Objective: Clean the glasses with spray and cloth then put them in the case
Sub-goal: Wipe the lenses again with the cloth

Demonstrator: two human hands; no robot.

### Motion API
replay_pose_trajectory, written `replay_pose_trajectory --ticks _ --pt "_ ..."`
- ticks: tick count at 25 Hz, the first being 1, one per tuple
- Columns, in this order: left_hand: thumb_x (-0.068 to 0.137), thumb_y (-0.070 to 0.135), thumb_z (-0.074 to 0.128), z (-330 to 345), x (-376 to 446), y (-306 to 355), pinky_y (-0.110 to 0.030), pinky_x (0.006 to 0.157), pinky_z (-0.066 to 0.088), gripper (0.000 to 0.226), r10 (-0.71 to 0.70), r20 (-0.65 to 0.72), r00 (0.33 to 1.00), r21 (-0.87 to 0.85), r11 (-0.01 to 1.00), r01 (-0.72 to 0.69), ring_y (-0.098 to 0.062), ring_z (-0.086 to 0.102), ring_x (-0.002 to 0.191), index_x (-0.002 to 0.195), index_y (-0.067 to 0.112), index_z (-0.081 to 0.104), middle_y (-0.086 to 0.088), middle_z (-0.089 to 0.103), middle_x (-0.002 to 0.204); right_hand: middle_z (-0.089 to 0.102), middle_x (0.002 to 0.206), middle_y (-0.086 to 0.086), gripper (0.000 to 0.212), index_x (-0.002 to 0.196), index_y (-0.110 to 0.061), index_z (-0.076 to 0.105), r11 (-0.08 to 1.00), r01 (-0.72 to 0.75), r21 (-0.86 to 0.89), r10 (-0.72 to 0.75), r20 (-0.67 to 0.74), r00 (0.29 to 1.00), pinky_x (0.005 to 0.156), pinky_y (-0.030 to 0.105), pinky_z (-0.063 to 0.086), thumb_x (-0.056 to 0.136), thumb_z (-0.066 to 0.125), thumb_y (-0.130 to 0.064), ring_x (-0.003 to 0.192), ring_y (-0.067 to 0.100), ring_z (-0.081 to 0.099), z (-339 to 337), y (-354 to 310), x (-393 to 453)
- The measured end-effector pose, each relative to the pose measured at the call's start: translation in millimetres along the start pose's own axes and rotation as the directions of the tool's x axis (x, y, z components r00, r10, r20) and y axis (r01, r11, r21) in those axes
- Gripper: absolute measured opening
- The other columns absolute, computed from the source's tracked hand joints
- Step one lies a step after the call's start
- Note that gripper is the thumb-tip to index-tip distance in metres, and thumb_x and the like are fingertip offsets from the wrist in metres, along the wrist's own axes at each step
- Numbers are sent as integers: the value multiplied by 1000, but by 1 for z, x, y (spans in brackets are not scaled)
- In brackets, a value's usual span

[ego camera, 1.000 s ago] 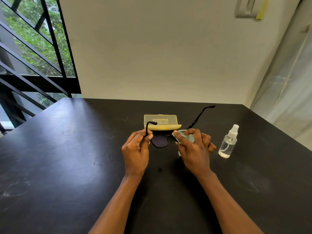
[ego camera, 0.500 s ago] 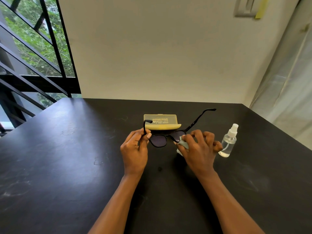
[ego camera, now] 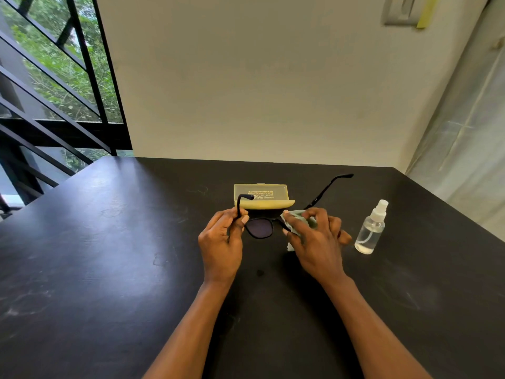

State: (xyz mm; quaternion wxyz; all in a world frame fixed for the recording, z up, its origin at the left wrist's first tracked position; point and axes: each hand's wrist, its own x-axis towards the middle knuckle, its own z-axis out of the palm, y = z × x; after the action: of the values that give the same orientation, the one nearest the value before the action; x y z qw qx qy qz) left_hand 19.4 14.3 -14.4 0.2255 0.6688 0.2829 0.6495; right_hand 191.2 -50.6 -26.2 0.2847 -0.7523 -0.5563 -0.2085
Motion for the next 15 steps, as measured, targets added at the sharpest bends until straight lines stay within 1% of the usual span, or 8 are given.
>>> replay_pose_trajectory --ticks 2,4,7,9,11,13,15 --pt "82 4 64 -1 0 -1 -14 69 54 18 1 -2 1000 8 1000 -1 1 62 83 100 3 69 1 64 91 47 119 4 35 117 -41 58 998 5 60 -7 41 999 78 43 32 83 63 -38 105 24 33 -2 0 0" --pt "82 5 64 -1 -1 -1 -12 67 52 18 -3 -5 1000 17 1000 3 3 61 82 100 3 69 2 64 90 49 117 4 32 112 -40 61 994 4 108 -8 37 999 78 45 36 81 67 -34 104 26 37 -2 0 0" --pt "83 6 64 0 -1 -2 -18 67 55 18 -21 -7 1000 5 1000 21 -1 62 81 100 4 69 2 64 90 51 109 3 23 97 -36 62 993 11 118 -8 -23 1000 71 52 43 77 71 -31 99 22 35 0 2 0" --pt "84 7 63 0 -1 -2 -27 68 58 16 -35 -5 999 -6 999 35 -6 63 82 99 5 69 0 65 91 52 102 1 20 87 -31 62 997 29 75 -23 -91 996 66 51 44 72 76 -31 94 21 35 -1 1 -1" --pt "84 7 62 -1 0 -2 -34 70 58 16 -48 2 999 -18 999 48 -10 64 82 99 5 69 -1 65 91 55 94 3 23 79 -26 64 999 41 -13 -43 -171 984 63 46 43 65 81 -32 89 22 36 -6 -1 -1" --pt "84 9 62 -1 0 -1 -36 71 59 17 -55 10 998 -29 998 55 -12 65 81 99 5 69 -1 65 91 59 88 6 27 76 -21 67 993 30 -113 -56 -226 973 63 43 40 58 84 -33 87 23 36 -10 -3 -2" --pt "84 15 61 -1 0 1 -34 71 59 21 -52 17 998 -35 998 53 -11 65 82 100 4 69 0 64 92 60 88 9 33 80 -18 70 988 8 -156 -47 -251 967 63 42 39 56 86 -33 86 24 35 -11 -4 -2"
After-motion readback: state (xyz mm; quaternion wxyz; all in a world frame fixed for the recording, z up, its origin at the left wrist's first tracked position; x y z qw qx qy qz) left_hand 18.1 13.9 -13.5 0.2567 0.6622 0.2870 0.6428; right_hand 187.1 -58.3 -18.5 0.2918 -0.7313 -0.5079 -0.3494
